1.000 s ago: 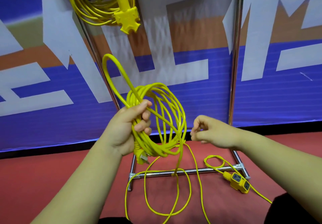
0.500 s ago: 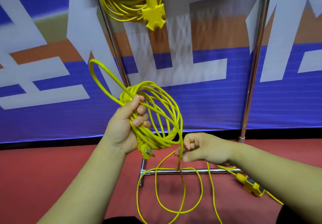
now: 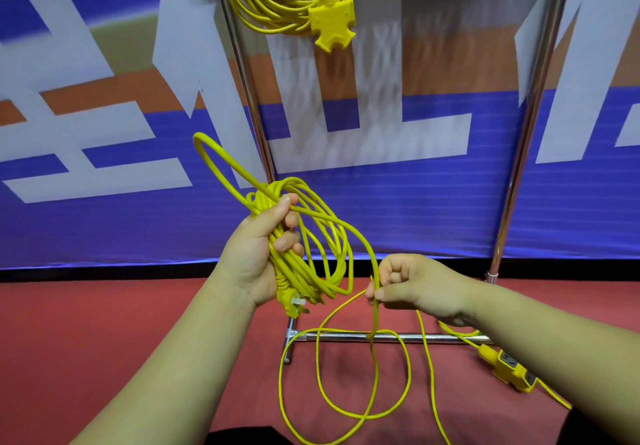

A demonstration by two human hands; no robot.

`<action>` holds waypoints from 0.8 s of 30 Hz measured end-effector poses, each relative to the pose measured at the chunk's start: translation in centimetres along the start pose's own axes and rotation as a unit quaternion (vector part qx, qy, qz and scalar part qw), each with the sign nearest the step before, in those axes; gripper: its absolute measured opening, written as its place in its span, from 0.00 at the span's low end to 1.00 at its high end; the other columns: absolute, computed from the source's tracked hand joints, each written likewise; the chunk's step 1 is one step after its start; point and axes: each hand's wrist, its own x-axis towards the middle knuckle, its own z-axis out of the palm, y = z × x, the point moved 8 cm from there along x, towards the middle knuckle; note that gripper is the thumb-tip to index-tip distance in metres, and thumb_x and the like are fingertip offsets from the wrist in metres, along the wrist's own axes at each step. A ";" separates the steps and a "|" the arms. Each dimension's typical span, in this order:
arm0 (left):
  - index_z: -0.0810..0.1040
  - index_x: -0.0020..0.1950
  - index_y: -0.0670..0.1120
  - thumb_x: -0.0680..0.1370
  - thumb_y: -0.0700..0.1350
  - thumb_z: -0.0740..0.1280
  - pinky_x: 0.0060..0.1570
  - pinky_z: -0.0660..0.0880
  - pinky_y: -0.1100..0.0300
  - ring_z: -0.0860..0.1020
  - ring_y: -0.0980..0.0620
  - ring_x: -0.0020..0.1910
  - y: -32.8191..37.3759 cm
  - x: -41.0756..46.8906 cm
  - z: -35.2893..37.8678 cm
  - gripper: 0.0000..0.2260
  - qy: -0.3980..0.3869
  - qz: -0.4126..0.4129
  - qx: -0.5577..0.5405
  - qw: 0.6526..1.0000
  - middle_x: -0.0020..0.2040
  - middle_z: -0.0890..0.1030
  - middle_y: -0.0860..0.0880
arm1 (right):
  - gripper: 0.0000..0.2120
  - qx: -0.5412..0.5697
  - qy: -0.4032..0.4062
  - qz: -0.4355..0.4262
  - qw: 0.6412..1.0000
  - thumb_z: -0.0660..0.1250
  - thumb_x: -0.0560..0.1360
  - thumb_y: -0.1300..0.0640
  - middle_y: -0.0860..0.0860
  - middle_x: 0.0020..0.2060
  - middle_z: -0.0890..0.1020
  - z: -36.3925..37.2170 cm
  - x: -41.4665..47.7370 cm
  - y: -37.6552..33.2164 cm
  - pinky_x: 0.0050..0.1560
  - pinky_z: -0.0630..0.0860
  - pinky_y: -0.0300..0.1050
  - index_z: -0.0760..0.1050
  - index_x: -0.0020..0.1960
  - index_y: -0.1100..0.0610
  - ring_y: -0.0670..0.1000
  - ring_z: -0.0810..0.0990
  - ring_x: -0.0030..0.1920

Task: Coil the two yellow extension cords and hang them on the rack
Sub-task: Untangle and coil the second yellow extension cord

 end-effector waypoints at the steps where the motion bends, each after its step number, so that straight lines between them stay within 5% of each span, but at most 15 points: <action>1: 0.79 0.50 0.47 0.74 0.47 0.67 0.24 0.71 0.65 0.66 0.60 0.20 -0.1 0.1 -0.1 0.07 0.004 -0.001 -0.001 1.000 0.33 0.72 0.53 | 0.11 0.002 0.006 0.001 1.000 0.68 0.76 0.72 0.60 0.47 0.86 -0.2 -0.1 -0.1 0.55 0.74 0.54 0.71 0.41 0.59 0.55 0.85 0.49; 9: 0.80 0.57 0.47 0.76 0.48 0.67 0.25 0.72 0.65 0.66 0.60 0.21 -1.2 1.1 -0.7 0.11 0.034 -0.018 0.017 0.999 0.34 0.73 0.52 | 0.09 0.021 0.042 -0.002 0.999 0.68 0.76 0.70 0.62 0.46 0.86 -1.4 -0.5 -0.8 0.52 0.76 0.52 0.72 0.44 0.59 0.54 0.85 0.47; 14: 0.77 0.42 0.45 0.78 0.47 0.70 0.24 0.72 0.64 0.67 0.57 0.19 -5.1 1.6 -2.2 0.08 0.128 -0.132 0.098 0.978 0.25 0.70 0.51 | 0.07 0.018 0.122 -0.041 0.992 0.70 0.75 0.70 0.68 0.44 0.84 -3.2 -0.8 -2.3 0.51 0.76 0.58 0.74 0.44 0.62 0.60 0.84 0.45; 16: 0.77 0.45 0.44 0.79 0.44 0.70 0.24 0.73 0.64 0.67 0.58 0.18 -6.4 1.7 -2.8 0.05 0.152 -0.159 0.123 0.968 0.25 0.71 0.52 | 0.08 0.025 0.143 -0.055 0.988 0.71 0.75 0.70 0.67 0.43 0.84 -4.1 -1.0 -2.9 0.51 0.77 0.61 0.75 0.42 0.60 0.60 0.84 0.44; 24: 0.80 0.52 0.42 0.79 0.44 0.69 0.25 0.73 0.64 0.67 0.59 0.20 -10.5 0.6 -0.5 0.06 0.074 -0.260 0.225 0.936 0.28 0.70 0.52 | 0.09 0.016 0.222 -0.130 0.966 0.68 0.75 0.71 0.55 0.44 0.87 -8.5 -3.1 -6.7 0.57 0.79 0.58 0.76 0.44 0.58 0.58 0.86 0.48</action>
